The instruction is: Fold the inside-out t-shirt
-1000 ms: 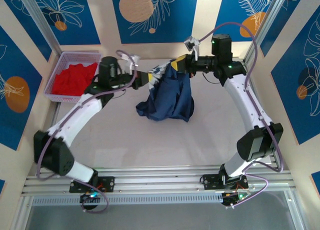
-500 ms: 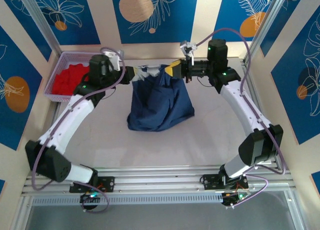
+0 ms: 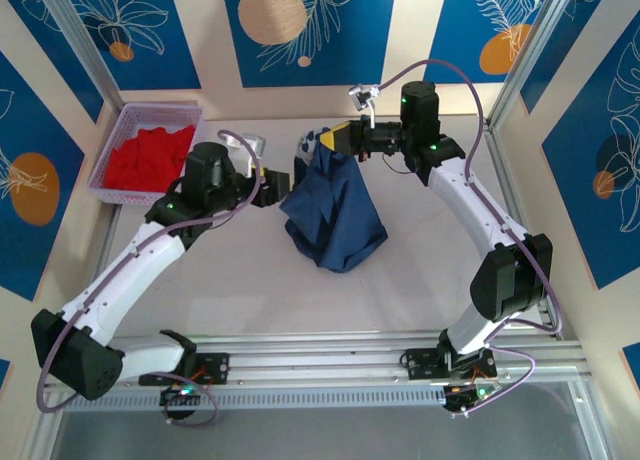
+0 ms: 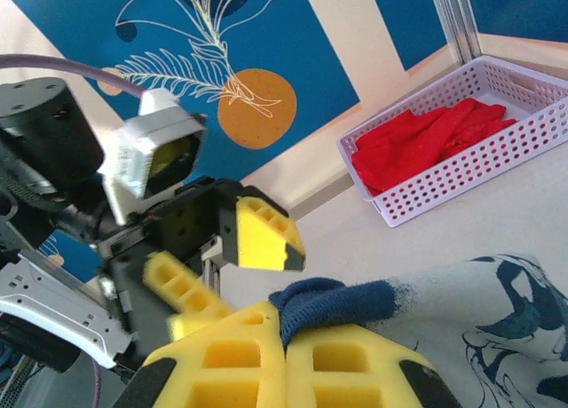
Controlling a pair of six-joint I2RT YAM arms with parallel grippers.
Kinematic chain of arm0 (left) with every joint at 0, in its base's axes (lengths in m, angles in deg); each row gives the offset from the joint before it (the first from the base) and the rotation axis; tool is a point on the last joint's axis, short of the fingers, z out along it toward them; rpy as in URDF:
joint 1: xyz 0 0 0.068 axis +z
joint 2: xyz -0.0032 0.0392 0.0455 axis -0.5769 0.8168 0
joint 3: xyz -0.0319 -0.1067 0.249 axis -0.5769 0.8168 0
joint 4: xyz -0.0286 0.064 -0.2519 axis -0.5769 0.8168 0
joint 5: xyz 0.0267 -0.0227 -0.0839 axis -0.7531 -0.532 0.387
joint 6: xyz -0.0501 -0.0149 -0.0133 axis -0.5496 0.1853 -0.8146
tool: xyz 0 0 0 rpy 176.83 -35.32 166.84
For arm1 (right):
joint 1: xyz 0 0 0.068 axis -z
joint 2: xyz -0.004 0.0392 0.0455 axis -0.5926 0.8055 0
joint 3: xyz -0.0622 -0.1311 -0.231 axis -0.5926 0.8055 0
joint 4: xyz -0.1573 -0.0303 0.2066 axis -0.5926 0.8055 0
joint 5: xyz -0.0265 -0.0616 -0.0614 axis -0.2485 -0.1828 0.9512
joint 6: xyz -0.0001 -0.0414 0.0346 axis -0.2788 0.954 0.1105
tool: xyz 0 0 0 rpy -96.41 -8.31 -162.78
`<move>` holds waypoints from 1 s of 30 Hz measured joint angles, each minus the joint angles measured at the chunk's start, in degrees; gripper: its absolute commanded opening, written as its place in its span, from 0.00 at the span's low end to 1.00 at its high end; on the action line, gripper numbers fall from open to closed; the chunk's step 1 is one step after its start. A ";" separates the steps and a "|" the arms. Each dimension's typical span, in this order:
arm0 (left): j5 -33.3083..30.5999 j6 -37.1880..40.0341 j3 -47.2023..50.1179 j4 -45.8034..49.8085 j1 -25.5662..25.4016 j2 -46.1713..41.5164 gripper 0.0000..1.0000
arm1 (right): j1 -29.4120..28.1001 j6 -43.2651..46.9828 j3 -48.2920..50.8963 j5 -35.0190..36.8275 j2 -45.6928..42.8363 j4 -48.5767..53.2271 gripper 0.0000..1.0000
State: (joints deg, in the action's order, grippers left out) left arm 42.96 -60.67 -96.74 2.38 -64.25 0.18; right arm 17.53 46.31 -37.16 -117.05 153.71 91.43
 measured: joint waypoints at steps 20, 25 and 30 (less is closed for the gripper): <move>8.81 6.86 18.03 -19.23 -14.91 3.30 0.36 | 3.23 -20.79 -10.80 9.75 6.01 -1.64 0.00; 6.91 11.19 22.77 -17.59 -15.37 -0.31 0.54 | 4.74 -18.99 -13.64 6.56 6.93 0.61 0.00; 5.20 11.08 22.75 -17.25 -13.38 -5.57 0.60 | 5.22 -11.67 -15.10 1.03 7.02 5.62 0.00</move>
State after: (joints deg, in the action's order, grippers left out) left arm 48.16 -49.59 -73.99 -14.87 -77.63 -5.39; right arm 22.75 34.64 -52.26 -116.02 160.73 97.05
